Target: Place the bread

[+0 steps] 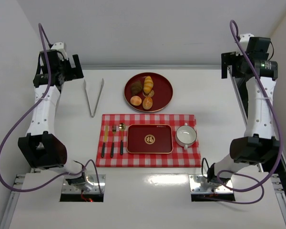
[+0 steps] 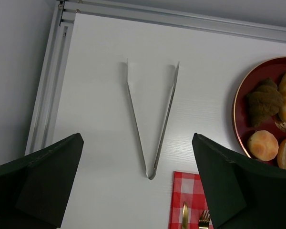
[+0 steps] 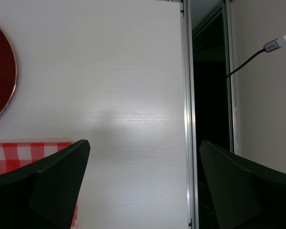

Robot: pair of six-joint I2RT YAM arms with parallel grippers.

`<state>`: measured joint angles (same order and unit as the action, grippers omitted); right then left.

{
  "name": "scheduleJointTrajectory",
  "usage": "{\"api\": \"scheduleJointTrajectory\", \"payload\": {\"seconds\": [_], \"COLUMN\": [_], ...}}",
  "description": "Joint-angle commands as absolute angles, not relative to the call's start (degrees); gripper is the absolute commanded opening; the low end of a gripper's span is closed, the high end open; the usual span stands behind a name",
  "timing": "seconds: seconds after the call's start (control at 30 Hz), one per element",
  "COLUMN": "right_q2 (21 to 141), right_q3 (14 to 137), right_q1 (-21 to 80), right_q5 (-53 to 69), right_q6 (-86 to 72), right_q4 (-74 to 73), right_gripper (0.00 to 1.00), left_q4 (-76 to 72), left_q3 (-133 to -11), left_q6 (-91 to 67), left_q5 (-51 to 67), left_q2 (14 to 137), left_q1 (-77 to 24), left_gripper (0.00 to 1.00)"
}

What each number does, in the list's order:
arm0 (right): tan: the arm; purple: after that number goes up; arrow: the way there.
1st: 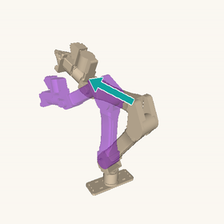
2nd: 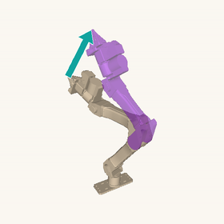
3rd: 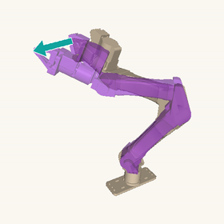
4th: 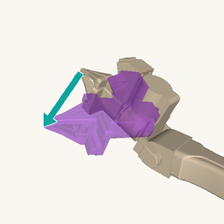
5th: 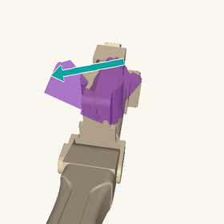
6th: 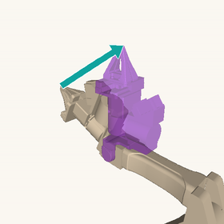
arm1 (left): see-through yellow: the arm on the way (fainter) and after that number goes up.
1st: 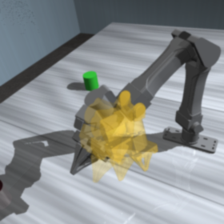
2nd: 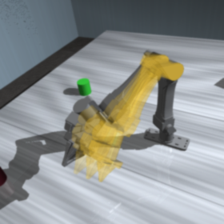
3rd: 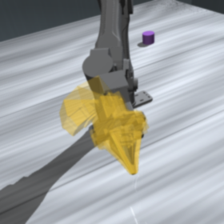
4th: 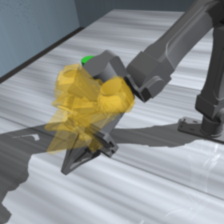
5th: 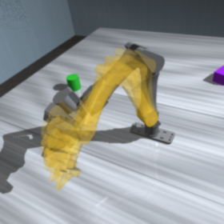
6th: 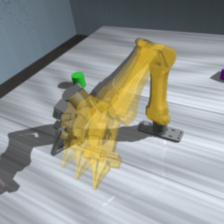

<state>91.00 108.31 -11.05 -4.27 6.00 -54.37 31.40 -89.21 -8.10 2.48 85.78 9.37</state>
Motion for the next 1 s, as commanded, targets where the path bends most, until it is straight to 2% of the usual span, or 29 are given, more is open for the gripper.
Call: {"api": "scheduleJointTrajectory", "payload": {"seconds": [0.0, 0.33, 0.6, 0.97], "right_q2": [88.9, 86.4, 87.5, 87.5], "right_q3": [106.4, 94.2, 94.2, 93.1], "right_q1": [-11.2, -11.2, -11.2, -11.2], "right_q5": [-2.4, -4.6, -6.2, -8.3], "right_q6": [7.0, 9.4, 10.0, 11.1], "right_q4": [-53.3, -47.3, -47.3, -47.8], "right_gripper": [1.0, 1.0, 1.0, 1.0], "left_q4": [31.3, 30.0, 28.7, 28.7], "left_q3": [-89.6, -83.8, -85.0, -88.5], "left_q6": [-7.7, -4.7, -4.8, -4.3], "left_q5": [5.0, 8.5, 10.5, 7.3], "left_q2": [86.8, 94.6, 104.3, 113.7], "left_q1": [9.5, 9.5, 9.5, 3.8], "left_gripper": [1.0, 1.0, 1.0, 1.0]}}
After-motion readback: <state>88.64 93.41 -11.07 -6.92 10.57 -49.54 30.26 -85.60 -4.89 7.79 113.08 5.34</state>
